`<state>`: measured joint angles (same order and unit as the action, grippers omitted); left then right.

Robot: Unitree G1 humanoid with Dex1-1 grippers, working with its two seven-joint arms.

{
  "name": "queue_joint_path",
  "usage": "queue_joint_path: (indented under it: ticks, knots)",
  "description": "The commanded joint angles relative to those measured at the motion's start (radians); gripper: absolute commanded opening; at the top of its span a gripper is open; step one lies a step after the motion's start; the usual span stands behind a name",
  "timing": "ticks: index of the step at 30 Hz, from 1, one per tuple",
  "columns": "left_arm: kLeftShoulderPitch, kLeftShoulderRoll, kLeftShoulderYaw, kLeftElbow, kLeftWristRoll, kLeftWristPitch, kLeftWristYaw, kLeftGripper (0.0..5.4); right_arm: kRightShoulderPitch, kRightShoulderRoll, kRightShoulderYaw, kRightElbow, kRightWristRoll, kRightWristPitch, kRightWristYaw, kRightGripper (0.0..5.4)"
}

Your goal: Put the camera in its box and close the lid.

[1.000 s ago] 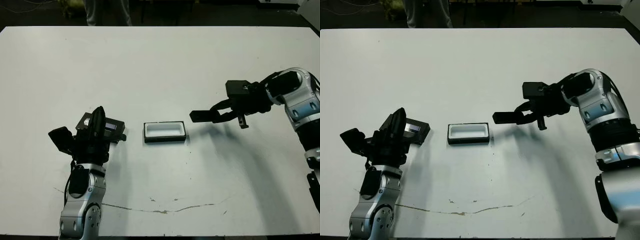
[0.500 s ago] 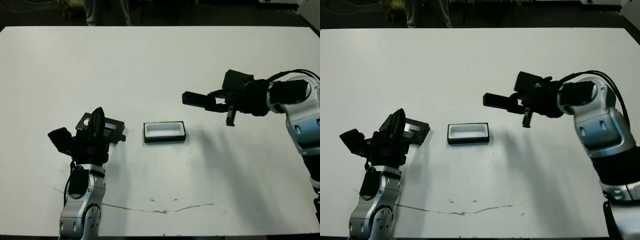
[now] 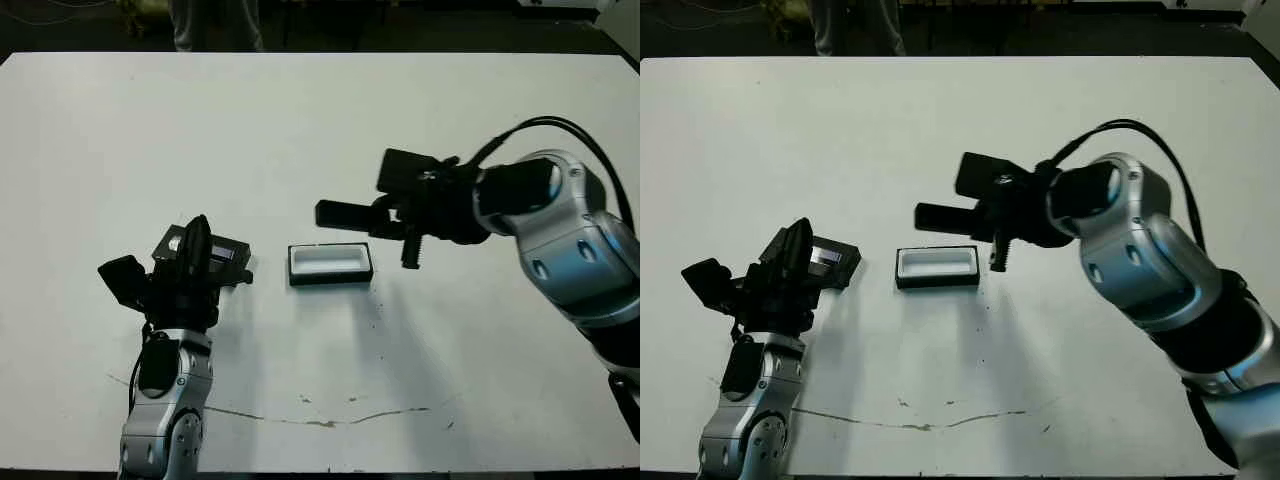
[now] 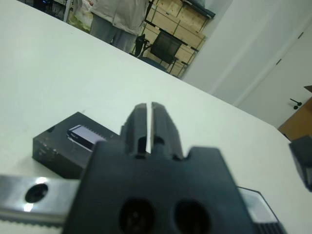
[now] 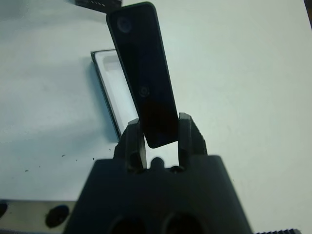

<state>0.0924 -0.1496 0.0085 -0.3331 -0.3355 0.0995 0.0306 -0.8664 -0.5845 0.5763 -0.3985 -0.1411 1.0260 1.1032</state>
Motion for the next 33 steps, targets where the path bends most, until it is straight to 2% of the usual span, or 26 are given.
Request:
queue_joint_path:
  ticks: [1,6,11,17,21,33]
  knots:
    - [0.019,-0.006,0.003,0.007,0.006,0.020,0.013,0.00,-0.017,-0.004,0.042,0.022,0.008,0.013,-0.019,0.35]
    - [0.013,-0.001,-0.004,0.009,0.018,0.023,0.017,0.00,-0.064,-0.007,0.088,0.085,0.013,-0.002,-0.015,0.35]
    - [0.011,-0.003,-0.004,0.012,0.024,0.020,0.013,0.00,-0.093,-0.010,0.088,0.176,0.027,-0.134,0.017,0.35]
    - [0.008,-0.005,-0.003,0.007,0.016,0.028,0.013,0.00,-0.141,0.006,0.131,0.264,0.000,-0.155,0.047,0.35]
    - [0.006,-0.002,-0.004,0.011,0.023,0.021,0.010,0.00,-0.157,0.017,0.150,0.306,-0.017,-0.207,0.062,0.35]
    - [0.009,-0.009,-0.005,0.010,0.019,0.023,0.014,0.00,-0.153,0.051,0.178,0.306,-0.061,-0.189,0.080,0.35]
